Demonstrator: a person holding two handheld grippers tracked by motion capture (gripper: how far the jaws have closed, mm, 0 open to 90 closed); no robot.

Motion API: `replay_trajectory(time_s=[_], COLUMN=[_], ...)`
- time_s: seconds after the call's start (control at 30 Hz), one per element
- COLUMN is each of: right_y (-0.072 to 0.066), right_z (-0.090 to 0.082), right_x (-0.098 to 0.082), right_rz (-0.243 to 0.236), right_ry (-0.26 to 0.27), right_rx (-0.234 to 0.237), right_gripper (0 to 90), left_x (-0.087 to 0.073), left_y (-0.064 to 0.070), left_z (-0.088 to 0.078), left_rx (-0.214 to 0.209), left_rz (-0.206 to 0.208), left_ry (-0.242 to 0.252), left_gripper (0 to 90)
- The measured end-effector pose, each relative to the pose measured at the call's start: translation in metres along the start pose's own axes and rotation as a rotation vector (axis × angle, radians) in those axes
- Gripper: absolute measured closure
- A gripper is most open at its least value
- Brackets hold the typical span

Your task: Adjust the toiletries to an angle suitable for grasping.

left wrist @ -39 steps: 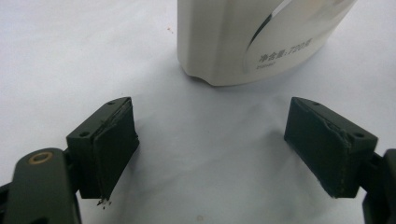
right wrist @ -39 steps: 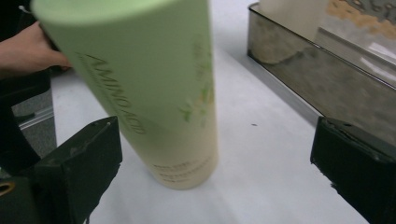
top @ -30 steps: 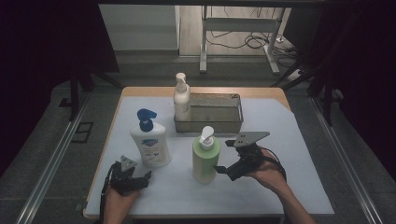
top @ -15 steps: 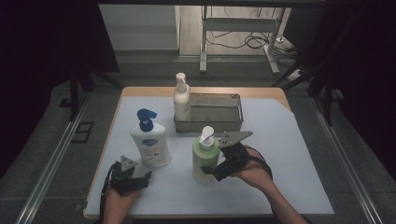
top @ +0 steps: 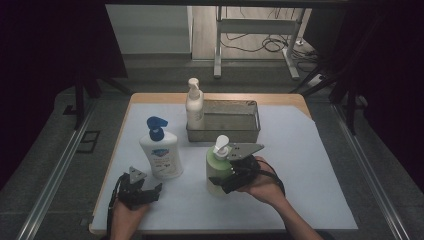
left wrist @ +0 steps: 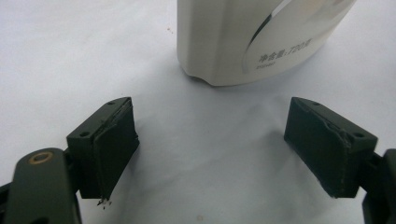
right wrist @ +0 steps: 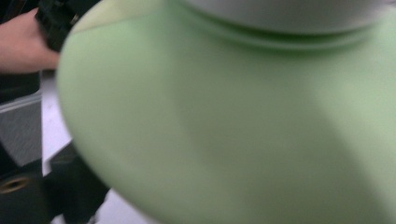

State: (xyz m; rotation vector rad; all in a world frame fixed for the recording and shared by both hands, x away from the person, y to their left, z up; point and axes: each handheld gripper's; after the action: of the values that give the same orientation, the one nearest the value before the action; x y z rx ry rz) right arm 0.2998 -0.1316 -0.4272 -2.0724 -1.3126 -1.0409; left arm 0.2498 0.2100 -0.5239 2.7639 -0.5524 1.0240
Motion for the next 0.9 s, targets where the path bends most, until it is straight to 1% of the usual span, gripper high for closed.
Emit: replay_trajectory(time_s=[0.1, 0.17, 0.3, 0.53, 0.67, 0.8, 0.9], right_y=[0.0012, -0.0002, 0.0007, -0.0023, -0.0056, -0.0067, -0.0057], right_z=[-0.0006, -0.0008, -0.0014, -0.0025, -0.0033, -0.0039, -0.0056], right_x=[-0.0024, -0.0021, -0.0017, -0.0009, 0.0012, 0.0029, 0.0041], right_rz=[0.02, 0.009, 0.013, 0.011, -0.011, -0.006, 0.001], right_ry=[0.022, 0.02, 0.013, 0.007, -0.008, -0.022, -0.019], right_rx=[0.004, -0.003, 0.0, -0.015, -0.018, -0.008, -0.005], right_gripper=[11.3, 11.5, 11.7, 12.0, 12.0, 12.1, 12.1], left_x=[0.0, 0.0, 0.0, 0.0001, 0.0001, 0.0001, 0.0001], left_y=[-0.0001, -0.0001, -0.0001, -0.0002, -0.0003, -0.0003, -0.0003], left_z=[0.0, 0.0, 0.0, 0.0, 0.0, 0.0, 0.0001], left_rx=[0.0, 0.0, 0.0, -0.001, -0.001, -0.001, -0.002], left_rz=[0.0, 0.0, 0.0, -0.001, 0.0, 0.0, -0.001], left_ry=[0.0, 0.0, -0.001, -0.001, -0.001, -0.001, 0.0], left_gripper=[16.7, 16.7, 16.7, 16.7, 16.7, 16.7, 16.7])
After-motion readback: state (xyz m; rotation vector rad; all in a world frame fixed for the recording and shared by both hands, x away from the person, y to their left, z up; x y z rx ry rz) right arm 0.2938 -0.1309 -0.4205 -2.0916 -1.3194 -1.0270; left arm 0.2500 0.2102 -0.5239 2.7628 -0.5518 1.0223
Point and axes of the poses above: each handheld gripper's, and its own axes: z roughly forward along the jaws, x roughly out of its top, y roughly to its right, and after that the axes turned 3 degrees about -y, right-handed
